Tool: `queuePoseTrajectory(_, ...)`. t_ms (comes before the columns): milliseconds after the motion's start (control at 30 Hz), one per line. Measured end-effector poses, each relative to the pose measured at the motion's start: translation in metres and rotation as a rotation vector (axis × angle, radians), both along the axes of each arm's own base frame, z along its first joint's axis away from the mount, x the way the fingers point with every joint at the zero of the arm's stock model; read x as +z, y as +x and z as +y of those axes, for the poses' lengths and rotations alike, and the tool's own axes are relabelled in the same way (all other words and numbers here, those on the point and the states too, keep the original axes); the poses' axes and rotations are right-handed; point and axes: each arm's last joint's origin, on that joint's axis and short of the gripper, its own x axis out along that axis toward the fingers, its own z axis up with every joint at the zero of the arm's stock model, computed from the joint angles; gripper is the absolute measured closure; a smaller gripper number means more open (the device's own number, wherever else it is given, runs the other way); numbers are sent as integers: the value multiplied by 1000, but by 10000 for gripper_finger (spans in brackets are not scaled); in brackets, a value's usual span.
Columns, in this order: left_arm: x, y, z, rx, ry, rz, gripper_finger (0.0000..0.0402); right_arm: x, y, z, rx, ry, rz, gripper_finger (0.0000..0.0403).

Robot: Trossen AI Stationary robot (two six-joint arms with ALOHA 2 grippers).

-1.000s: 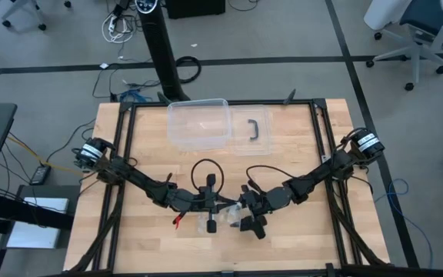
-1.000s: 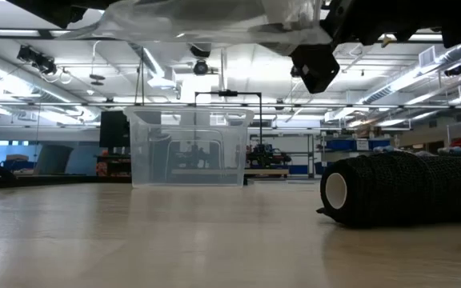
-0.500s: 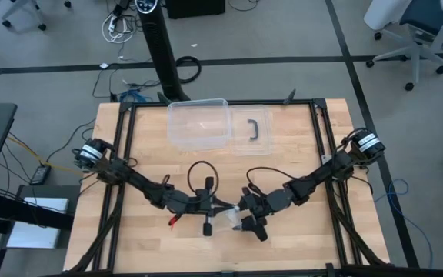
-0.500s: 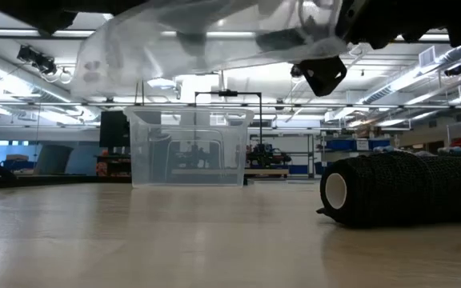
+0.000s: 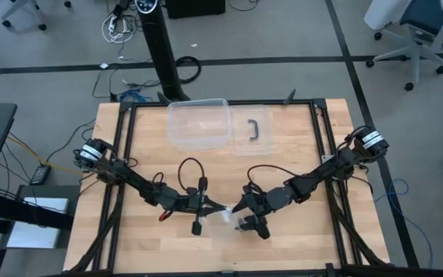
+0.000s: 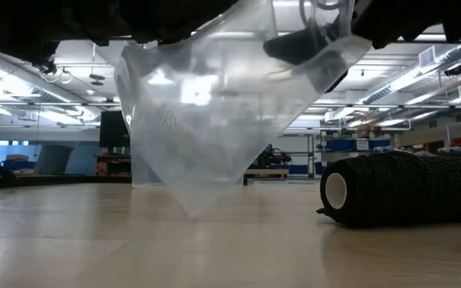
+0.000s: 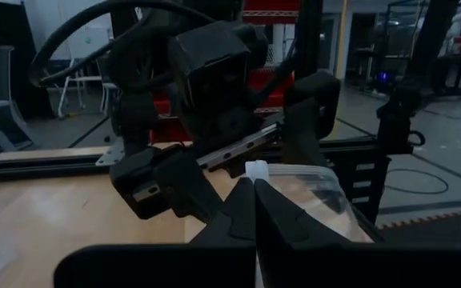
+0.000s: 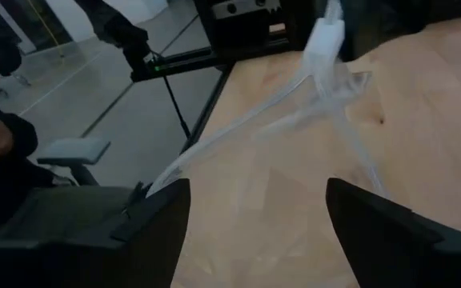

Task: Roll bandage
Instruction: Open the transparent zip bag, then put the rolled black bandage into the transparent zip bag

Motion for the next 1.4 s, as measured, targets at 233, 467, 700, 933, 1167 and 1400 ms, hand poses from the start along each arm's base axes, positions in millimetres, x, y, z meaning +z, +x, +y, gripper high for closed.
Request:
queuePoseTrajectory(233,-7,-5,1,-5,18,23,402,5,-2,-5,0,-35,6,99)
queuePoseTrajectory(467,-17,-20,8,-6,-4,6,402,21,-10,-9,-17,-85,-22,96)
queuePoseTrajectory(700,-26,-35,15,-21,-27,0,402,42,-20,-15,-23,-126,-72,96)
queuePoseTrajectory(933,-28,-45,14,-85,-18,-33,402,47,-46,-11,0,-228,53,96)
queuePoseTrajectory(1167,-34,-55,15,-99,-31,-18,402,18,-64,10,-12,-278,276,96)
queuePoseTrajectory(1400,-33,-55,15,-100,-37,-19,402,-22,-59,19,-39,-343,416,96)
